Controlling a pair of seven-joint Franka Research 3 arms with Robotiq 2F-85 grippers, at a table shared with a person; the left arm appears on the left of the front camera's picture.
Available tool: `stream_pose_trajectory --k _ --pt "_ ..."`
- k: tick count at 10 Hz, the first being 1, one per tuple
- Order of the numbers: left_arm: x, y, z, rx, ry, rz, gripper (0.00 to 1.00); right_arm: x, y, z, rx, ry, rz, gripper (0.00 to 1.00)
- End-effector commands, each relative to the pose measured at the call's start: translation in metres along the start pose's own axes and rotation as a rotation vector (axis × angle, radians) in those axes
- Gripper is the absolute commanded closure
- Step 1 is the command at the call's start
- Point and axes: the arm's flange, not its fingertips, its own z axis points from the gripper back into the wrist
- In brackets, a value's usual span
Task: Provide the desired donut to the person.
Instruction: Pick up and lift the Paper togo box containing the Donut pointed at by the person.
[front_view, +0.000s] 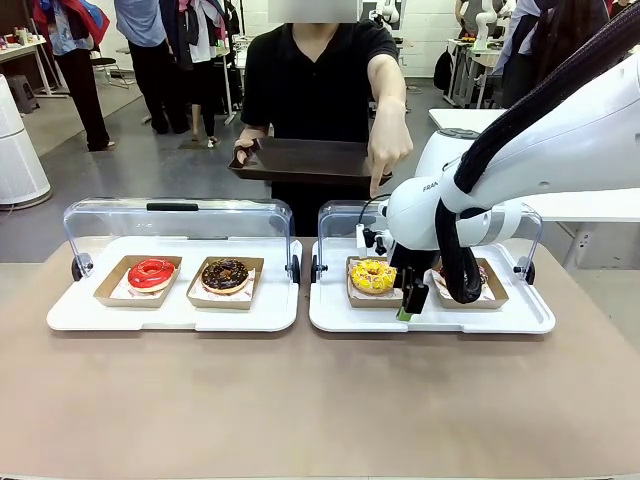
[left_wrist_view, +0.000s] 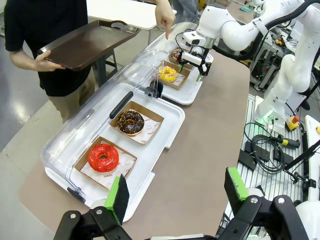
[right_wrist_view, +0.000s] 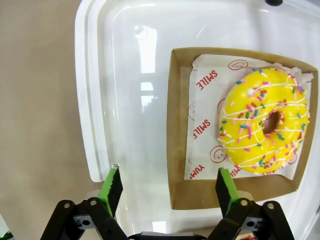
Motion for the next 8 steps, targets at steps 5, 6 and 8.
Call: stream_pose_trajectory --k 5,6,8 --pt "-0.0013 -0.001 0.0016 -0.004 0.007 -0.008 0.0 -0.0007 -0.0089 -0.0048 -0.013 0.012 0.033 1.0" --pt "-0.0013 -0.001 0.0016 -0.004 0.007 -0.008 0.0 -0.0008 -0.009 -0.0051 -0.012 0.011 0.034 0.86" --pt "-0.0013 -0.001 0.0016 -0.004 0.007 -0.008 0.0 -0.0014 -0.0088 -0.0052 -0.011 0.009 0.034 1.0"
